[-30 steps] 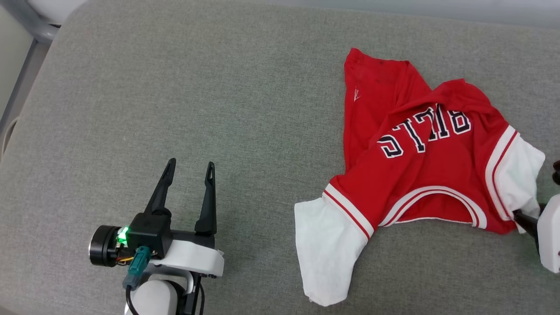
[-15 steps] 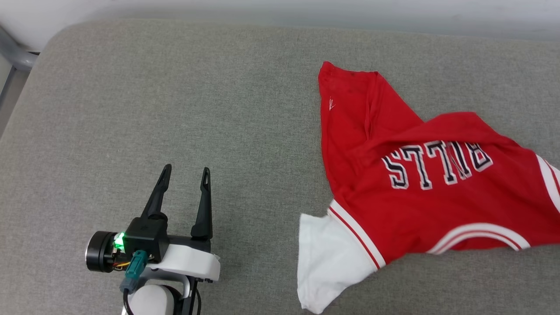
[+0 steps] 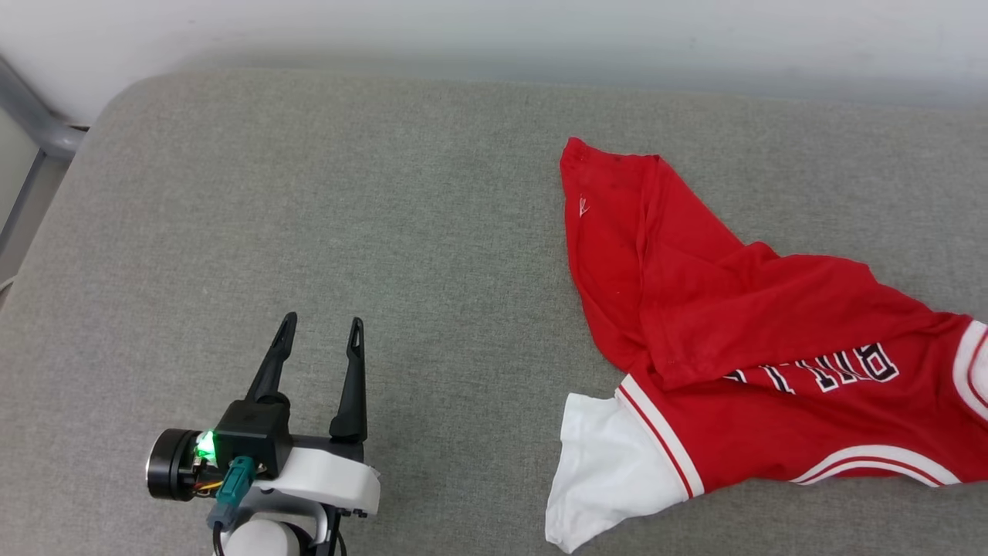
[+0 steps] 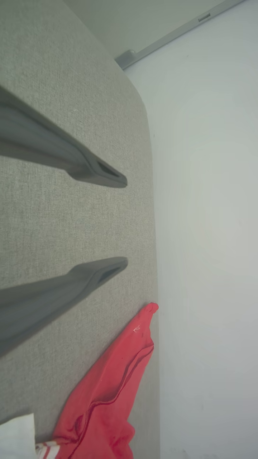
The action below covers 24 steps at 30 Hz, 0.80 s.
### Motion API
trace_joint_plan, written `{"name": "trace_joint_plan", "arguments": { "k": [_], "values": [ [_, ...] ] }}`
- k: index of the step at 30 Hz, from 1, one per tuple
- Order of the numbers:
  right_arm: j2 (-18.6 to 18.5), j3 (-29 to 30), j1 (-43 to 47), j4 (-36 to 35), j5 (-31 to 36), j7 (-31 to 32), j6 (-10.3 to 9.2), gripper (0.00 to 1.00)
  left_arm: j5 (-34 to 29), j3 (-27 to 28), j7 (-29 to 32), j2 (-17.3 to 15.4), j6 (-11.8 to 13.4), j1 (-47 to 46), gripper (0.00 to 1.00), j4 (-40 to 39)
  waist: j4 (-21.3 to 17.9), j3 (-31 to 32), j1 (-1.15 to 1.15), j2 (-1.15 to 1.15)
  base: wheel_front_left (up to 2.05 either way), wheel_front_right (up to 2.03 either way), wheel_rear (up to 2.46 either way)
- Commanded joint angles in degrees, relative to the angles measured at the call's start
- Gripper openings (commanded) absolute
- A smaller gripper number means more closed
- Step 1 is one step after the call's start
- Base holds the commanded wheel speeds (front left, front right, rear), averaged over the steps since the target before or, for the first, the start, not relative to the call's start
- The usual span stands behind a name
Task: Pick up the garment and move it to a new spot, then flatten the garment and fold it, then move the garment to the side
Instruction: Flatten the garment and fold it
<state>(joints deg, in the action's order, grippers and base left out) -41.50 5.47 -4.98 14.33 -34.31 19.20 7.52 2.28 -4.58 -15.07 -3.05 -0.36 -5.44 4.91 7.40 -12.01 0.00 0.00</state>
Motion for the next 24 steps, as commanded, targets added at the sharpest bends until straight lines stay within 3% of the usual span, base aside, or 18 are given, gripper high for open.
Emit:
{"name": "trace_joint_plan", "arguments": {
  "k": [1, 6, 12, 19, 24],
  "values": [
    [0.8, 0.8, 0.0, -1.8, 1.2, -1.1, -0.06, 1.00, -0.1, 0.3, -0.1, -0.3, -0.1, 0.5, 1.00, 0.0, -0.4, 0.6, 0.00, 0.00, 0.00, 0.00, 0.00],
    [5.1, 5.5, 1.5, -13.6, 7.7, -4.5, -0.06, 1.00, -0.4, 0.7, -0.1, -0.9, -0.6, 1.2, 1.00, -0.5, -1.8, 2.3, 0.00, 0.00, 0.00, 0.00, 0.00],
    [13.0, 6.4, 3.4, -25.9, 14.8, -6.3, -0.07, 1.00, -1.0, 0.7, -0.1, -2.6, -1.6, -0.2, 1.00, -1.5, -3.2, 4.0, 0.00, 0.00, 0.00, 0.00, 0.00],
    [21.5, 5.2, 4.3, -30.5, 20.1, -12.7, -0.06, 1.00, -0.2, -1.4, -0.1, -5.8, -5.3, -6.5, 1.00, -2.2, -3.8, 4.4, 0.00, 0.00, 0.00, 0.00, 0.00],
    [25.8, 2.4, 5.4, -29.1, 22.1, -17.8, -0.07, 1.00, 4.5, -8.2, 4.5, -9.8, -7.0, -14.4, 1.00, -0.9, -4.1, 4.3, 0.00, 0.00, 0.00, 0.00, 0.00]
  ]
}}
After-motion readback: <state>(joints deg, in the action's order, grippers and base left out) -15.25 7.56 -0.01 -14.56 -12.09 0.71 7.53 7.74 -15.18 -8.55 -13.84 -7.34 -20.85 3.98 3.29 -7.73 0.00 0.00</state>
